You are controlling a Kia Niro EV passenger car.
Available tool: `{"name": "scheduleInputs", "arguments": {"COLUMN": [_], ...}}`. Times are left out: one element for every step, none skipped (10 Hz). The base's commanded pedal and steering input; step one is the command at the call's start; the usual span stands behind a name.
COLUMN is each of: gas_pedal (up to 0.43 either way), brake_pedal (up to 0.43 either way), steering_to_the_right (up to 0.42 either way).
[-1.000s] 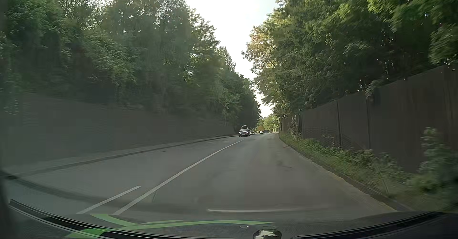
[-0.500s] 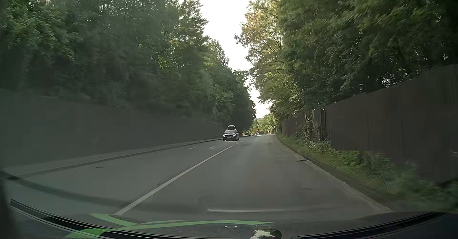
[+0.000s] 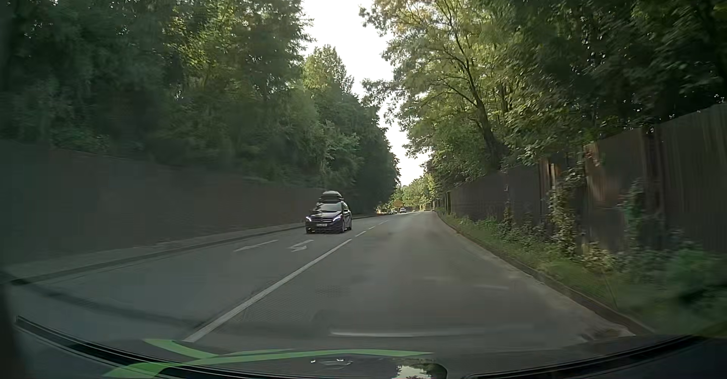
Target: Follow the waypoints while adhering to traffic rules and regulations
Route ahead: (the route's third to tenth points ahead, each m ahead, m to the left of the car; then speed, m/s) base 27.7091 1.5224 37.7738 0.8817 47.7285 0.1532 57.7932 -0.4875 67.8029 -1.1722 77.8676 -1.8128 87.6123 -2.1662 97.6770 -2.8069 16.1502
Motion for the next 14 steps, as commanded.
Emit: {"name": "scheduleInputs", "arguments": {"gas_pedal": [0.197,0.197,0.197,0.197,0.197,0.197,0.197,0.197,0.197,0.197,0.197,0.209,0.209,0.209], "brake_pedal": [0.0,0.0,0.0,0.0,0.0,0.0,0.0,0.0,0.0,0.0,0.0,0.0,0.0,0.0], "steering_to_the_right": [0.008,0.008,0.008,0.008,0.009,0.009,0.009,0.009,0.01,0.01,0.011,0.01,0.011,0.011]}}
